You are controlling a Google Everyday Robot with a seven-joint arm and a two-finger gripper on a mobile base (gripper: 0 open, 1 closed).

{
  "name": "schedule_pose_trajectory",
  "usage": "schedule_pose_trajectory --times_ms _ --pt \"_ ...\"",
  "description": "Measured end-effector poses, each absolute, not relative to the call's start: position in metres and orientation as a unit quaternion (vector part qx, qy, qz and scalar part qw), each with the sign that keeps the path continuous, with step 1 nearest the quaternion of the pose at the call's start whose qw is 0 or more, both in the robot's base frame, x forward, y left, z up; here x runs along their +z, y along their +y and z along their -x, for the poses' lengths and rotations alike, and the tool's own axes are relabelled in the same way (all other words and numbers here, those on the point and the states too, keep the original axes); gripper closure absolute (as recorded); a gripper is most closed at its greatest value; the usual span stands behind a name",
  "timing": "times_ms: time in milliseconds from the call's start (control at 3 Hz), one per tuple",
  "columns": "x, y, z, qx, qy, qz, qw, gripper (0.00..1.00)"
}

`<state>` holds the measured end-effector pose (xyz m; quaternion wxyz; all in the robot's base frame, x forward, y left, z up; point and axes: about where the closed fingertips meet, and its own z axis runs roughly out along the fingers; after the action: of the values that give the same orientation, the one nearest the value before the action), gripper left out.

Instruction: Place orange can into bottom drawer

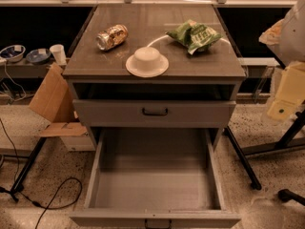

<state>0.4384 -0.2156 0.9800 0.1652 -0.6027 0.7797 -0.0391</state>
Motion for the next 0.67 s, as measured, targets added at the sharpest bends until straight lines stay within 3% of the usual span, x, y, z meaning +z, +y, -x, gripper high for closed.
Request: schedule_pose_trajectory --times_ms 667 --pt "0.996 -0.204 -0.442 -0.046 0.782 0.593 0.183 0.0"
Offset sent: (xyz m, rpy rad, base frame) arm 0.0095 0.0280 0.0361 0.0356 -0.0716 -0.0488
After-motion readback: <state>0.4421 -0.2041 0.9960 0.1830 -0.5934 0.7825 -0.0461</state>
